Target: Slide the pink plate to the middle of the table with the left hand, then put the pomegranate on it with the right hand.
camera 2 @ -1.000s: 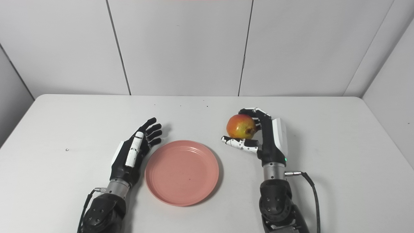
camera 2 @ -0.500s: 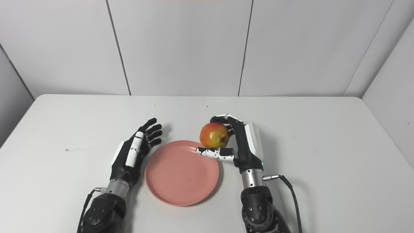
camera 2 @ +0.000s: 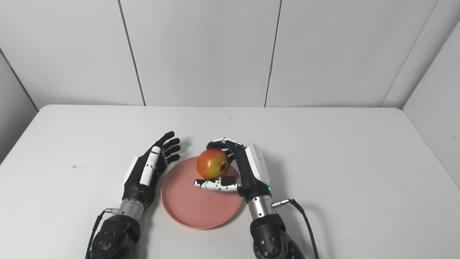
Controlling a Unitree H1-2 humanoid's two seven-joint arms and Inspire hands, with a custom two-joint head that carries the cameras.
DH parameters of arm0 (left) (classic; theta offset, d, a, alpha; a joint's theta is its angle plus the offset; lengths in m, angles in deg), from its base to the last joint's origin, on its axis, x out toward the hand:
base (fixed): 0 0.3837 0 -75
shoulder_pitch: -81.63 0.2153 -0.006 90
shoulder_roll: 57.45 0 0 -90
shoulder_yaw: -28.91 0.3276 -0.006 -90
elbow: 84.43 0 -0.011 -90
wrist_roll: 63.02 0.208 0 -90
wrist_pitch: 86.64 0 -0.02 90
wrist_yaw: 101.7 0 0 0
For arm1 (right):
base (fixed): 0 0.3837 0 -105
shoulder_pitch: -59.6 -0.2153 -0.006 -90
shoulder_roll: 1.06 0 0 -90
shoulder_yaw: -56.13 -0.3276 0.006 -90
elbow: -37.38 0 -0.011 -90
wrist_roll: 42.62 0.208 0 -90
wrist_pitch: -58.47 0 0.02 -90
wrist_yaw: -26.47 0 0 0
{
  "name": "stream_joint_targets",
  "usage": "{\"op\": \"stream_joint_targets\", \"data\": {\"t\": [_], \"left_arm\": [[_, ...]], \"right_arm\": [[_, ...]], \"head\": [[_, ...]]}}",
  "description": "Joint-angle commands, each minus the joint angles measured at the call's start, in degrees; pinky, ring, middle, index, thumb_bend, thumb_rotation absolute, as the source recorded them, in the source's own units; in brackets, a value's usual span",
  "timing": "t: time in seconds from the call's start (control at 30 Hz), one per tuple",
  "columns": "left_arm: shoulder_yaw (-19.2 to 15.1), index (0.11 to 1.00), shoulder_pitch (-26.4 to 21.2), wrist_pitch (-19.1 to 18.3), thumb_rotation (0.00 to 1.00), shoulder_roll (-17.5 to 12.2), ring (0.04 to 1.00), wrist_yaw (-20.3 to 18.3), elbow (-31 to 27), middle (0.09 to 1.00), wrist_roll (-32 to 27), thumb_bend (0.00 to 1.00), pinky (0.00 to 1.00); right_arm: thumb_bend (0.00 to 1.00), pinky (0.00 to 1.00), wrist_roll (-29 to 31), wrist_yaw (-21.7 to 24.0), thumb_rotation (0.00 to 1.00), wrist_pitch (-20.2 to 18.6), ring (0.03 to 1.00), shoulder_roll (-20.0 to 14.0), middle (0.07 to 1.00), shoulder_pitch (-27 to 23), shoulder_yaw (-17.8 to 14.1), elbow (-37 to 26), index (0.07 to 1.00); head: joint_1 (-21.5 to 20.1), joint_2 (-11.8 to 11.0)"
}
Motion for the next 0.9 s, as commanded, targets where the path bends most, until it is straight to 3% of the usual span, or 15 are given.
{"op": "stream_joint_targets", "data": {"t": [0.0,0.2,0.5,0.87], "left_arm": [[0.2,0.825,-0.7,0.1,0.96,0.0,0.851,0.0,-1.4,0.845,0.5,0.34,0.82],[0.6,0.837,-0.6,-0.5,1.00,-0.4,0.857,0.0,-2.1,0.852,1.4,0.34,0.83],[0.0,0.836,-0.8,-0.7,0.96,0.1,0.860,-0.1,-1.8,0.850,0.6,0.33,0.84],[0.0,0.836,-0.9,-1.1,0.96,0.2,0.862,-0.2,-1.8,0.851,0.0,0.33,0.84]], "right_arm": [[0.51,0.35,-0.7,0.1,0.00,3.8,0.398,0.5,0.478,-0.9,0.6,-2.0,0.547],[0.51,0.35,-2.1,0.5,0.00,5.8,0.398,0.0,0.483,-0.5,2.2,-0.4,0.546],[0.51,0.38,-5.5,-0.6,0.00,8.7,0.406,-0.8,0.479,-0.9,3.2,2.1,0.541],[0.51,0.44,-6.4,0.7,0.00,8.3,0.429,-1.1,0.484,-0.8,3.0,2.9,0.533]], "head": [[0.2,0.0],[0.1,0.1],[-0.1,0.1],[-0.2,0.1]]}}
